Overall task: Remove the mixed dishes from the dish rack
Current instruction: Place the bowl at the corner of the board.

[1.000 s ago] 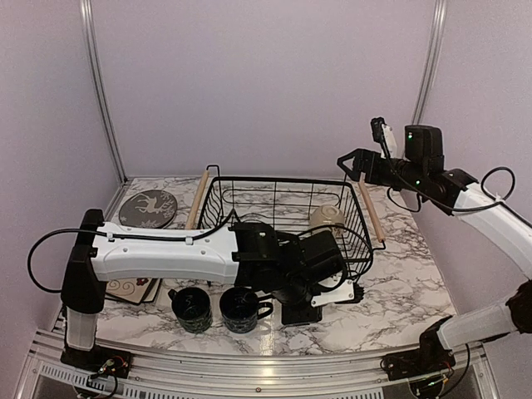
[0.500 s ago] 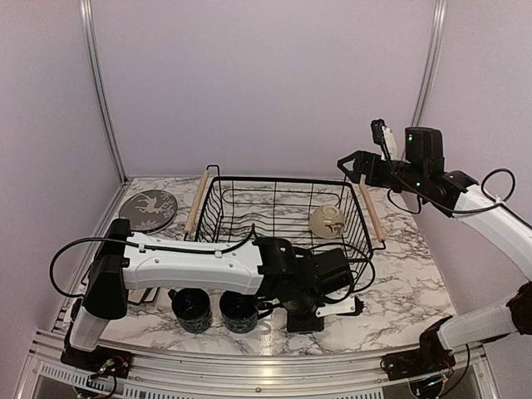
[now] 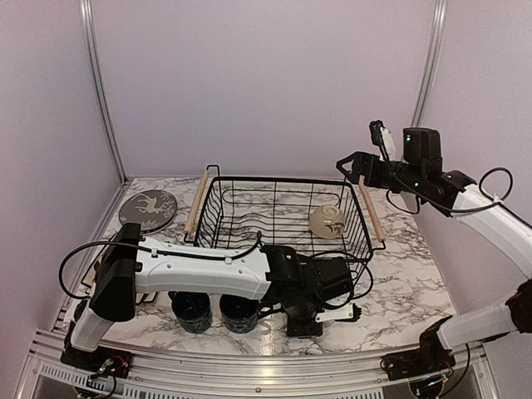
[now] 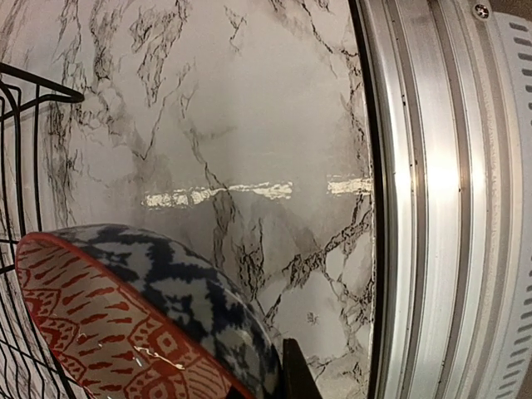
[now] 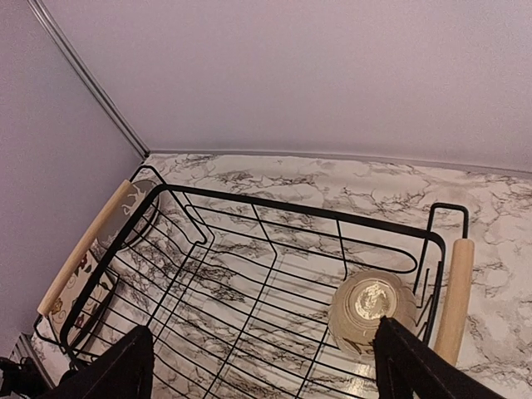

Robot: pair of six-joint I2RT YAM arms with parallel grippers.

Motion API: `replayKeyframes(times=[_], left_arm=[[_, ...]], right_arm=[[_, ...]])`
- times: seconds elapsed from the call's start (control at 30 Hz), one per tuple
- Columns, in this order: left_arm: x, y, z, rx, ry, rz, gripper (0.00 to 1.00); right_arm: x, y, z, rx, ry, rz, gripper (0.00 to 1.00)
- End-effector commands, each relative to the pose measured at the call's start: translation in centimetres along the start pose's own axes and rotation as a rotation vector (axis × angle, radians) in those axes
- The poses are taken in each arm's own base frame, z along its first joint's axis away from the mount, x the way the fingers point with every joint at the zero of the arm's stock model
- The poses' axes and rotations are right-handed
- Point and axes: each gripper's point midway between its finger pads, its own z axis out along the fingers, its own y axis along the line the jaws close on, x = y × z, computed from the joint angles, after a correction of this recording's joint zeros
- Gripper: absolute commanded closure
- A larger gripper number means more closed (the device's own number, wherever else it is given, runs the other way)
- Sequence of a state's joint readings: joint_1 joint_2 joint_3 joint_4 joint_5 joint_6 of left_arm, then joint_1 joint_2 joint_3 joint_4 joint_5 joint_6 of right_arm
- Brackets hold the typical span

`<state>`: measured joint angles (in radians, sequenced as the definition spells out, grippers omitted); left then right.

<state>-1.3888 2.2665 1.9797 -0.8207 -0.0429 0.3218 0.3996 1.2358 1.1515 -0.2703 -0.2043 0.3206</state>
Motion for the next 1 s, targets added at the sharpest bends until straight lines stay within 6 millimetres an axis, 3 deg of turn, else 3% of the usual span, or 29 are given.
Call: replayKeyframes(times=[0.0,0.2,0.47,0.73,0.97], left_arm=[[0.6,0.0,1.3,-0.004,0.039,0.004,0.97],[1.2,-0.1,1.9,-0.004,0.064,0.002,0.9],[0.6,0.2,0.6,-0.006,0.044,-0.004,0.64],[-2.2,1.4,-5.3,-0.025,-0.097,-0.027,0.5],[-3.7,4.0,-11.7,-0.017,-0.264,-0.115,0.48]], right_arm=[[-0.5,0.2,0.3,-0.012,-0.007,-0.003,0.12],[-0.4,0.2,0.3,-0.014,-0.005,-0.001,0.12],[-0.4,0.3,0.3,-0.016,-0.003,0.001,0.12],[-0.2,0.3,0.5,-0.022,0.003,0.004,0.12],[0.7,-0.3,1.4,-0.004,0.053,-0.01,0.11]])
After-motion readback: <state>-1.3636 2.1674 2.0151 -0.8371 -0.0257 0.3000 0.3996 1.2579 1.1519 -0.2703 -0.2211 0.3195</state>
